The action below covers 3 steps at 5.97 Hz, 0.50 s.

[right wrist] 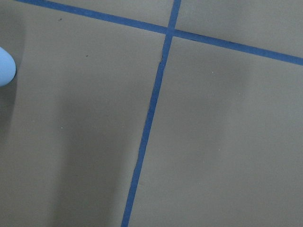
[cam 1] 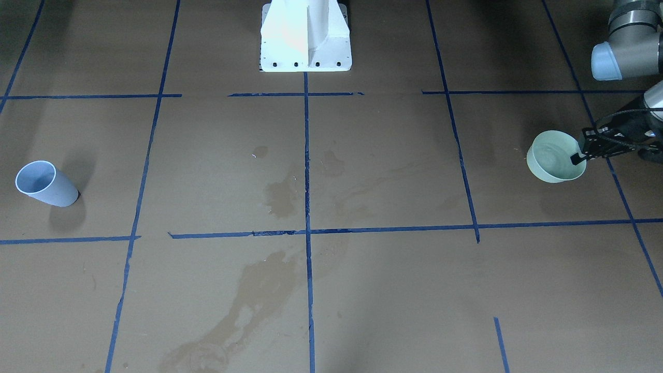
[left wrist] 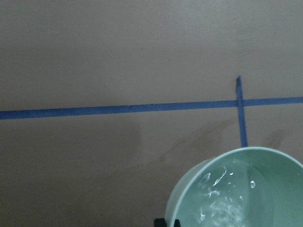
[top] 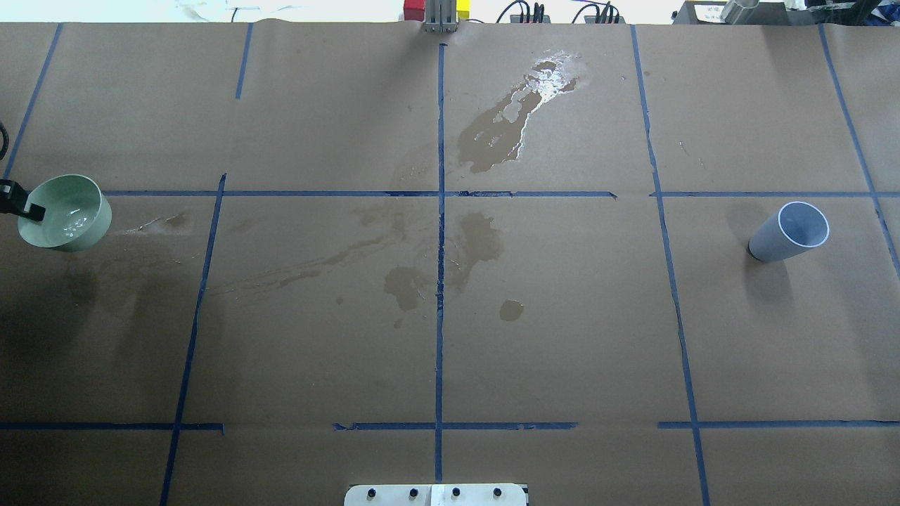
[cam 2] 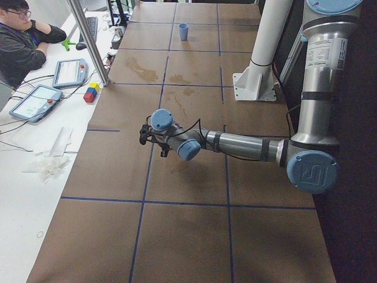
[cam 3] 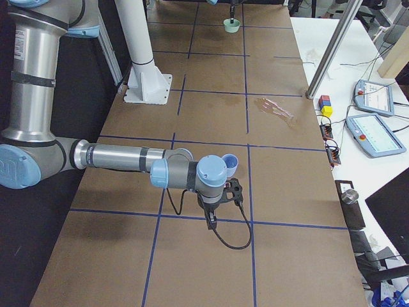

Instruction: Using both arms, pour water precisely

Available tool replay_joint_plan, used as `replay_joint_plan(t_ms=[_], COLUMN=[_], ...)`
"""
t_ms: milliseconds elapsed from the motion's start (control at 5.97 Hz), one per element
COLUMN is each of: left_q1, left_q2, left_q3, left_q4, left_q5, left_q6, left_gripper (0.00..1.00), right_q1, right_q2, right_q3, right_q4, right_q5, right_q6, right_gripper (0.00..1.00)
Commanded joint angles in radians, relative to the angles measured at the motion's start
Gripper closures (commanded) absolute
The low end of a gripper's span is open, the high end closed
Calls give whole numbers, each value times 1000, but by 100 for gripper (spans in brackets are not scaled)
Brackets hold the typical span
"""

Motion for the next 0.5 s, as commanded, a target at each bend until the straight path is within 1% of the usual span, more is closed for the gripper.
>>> replay_joint_plan(t_ms=[0,167,335], left_q1=[4,15,60], left_q2=[-9,-11,-11], left_q3=[134,127,128], left_q4=[-216,-229,-229], left_q5=[5,73,118], left_q6=[-147,-194,-197], left_gripper=[100,100,100], right_q1=[0,0,0], right_q2=[0,0,0], right_q3=[0,-1,-1], right_q4=[0,0,0], right_q5=[-2,-2,-2], right_q6=[0,0,0], right_gripper=[0,0,0])
